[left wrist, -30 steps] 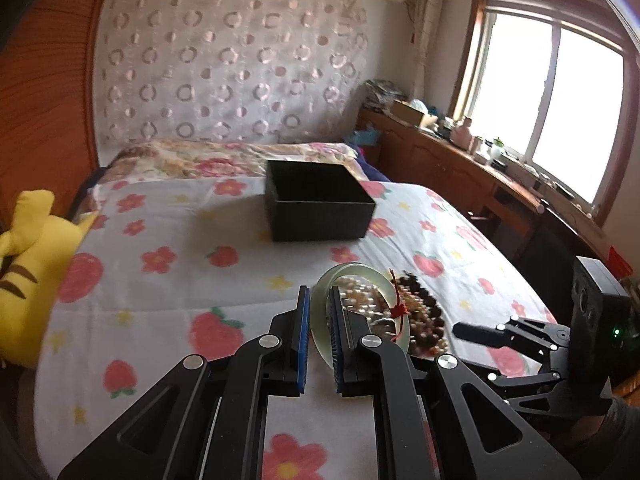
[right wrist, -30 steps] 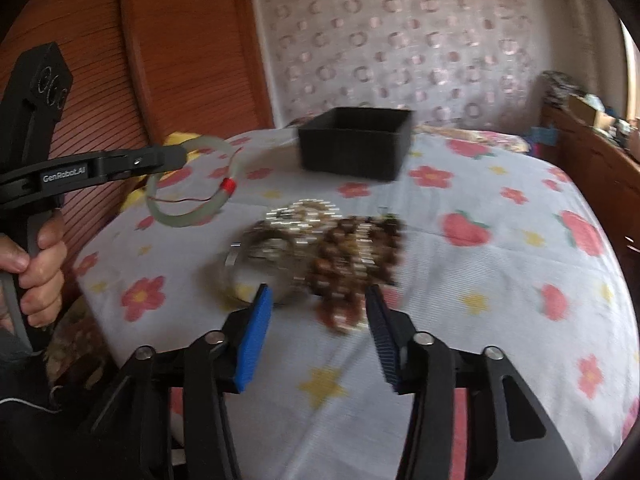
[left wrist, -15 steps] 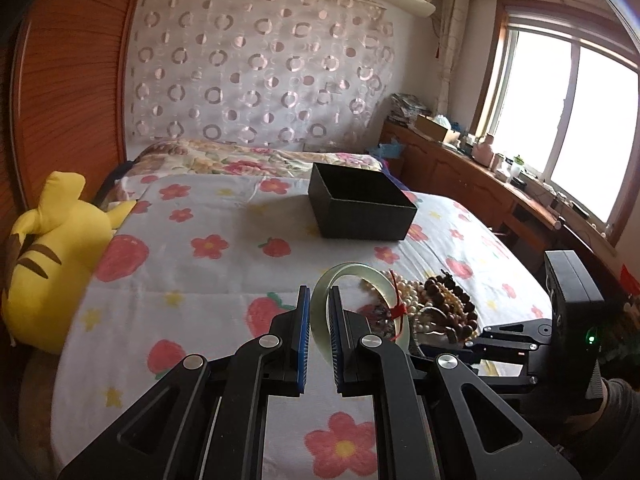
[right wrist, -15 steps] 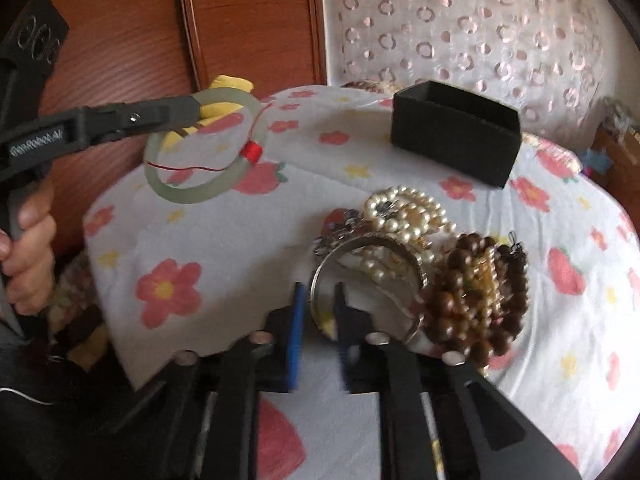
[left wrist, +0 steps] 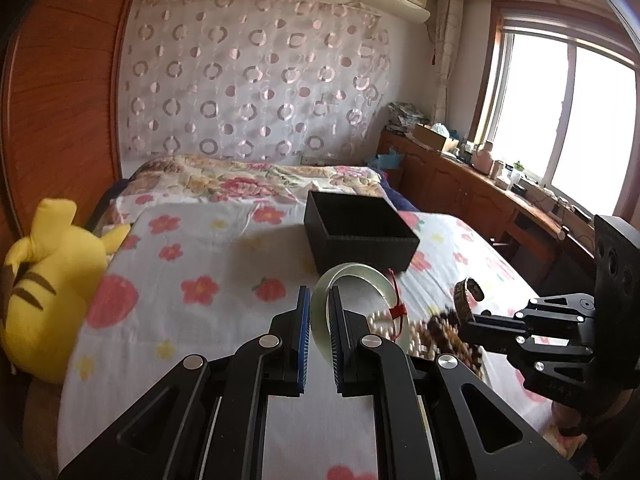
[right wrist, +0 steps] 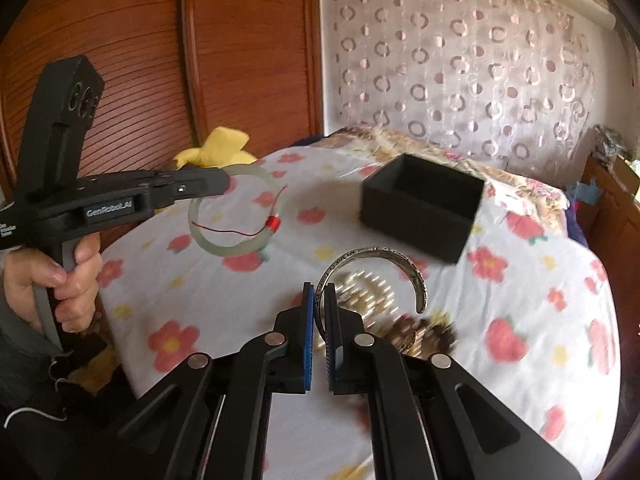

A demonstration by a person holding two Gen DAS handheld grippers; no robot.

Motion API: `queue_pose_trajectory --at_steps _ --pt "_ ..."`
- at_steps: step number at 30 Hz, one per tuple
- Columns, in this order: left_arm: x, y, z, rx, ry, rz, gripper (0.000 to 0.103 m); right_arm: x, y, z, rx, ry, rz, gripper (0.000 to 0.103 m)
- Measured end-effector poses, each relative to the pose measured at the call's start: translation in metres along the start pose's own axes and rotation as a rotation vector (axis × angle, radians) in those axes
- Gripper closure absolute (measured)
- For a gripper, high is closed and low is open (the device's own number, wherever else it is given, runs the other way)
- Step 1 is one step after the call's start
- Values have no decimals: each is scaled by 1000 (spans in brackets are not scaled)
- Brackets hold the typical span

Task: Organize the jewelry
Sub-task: 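Lift the green jade bangle with the left gripper while the right gripper grasps the silver bangle, then carry both bangles into the black box and open both grippers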

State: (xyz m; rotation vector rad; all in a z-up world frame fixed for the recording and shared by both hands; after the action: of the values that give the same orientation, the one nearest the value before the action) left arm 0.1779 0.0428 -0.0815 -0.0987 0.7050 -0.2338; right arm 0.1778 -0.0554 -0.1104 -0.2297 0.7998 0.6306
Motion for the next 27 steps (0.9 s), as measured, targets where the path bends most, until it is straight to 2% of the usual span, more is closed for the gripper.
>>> queue_pose_trajectory --at_steps 11,20,27 --pt "44 -11 58 36 -13 -16 95 13 -61 36 35 -22 -21 97" --pt "111 -26 94 75 43 -36 95 25 -105 69 53 -44 7 97" --pt "156 -24 97 79 111 -42 94 48 -121 95 39 -43 54 97"
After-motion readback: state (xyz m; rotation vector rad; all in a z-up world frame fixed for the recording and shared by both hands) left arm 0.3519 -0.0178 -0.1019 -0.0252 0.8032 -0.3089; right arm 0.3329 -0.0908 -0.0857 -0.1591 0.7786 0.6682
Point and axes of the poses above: each gripper's, at about its wrist camera, not at the fingertips, and x roughly the way its jaws point, y to its left, z to its top, the point moved 7 cm from there along x, roughly the way its jaws point, and after that the axes turned 8 degrees about y, right-handed, at the moved point
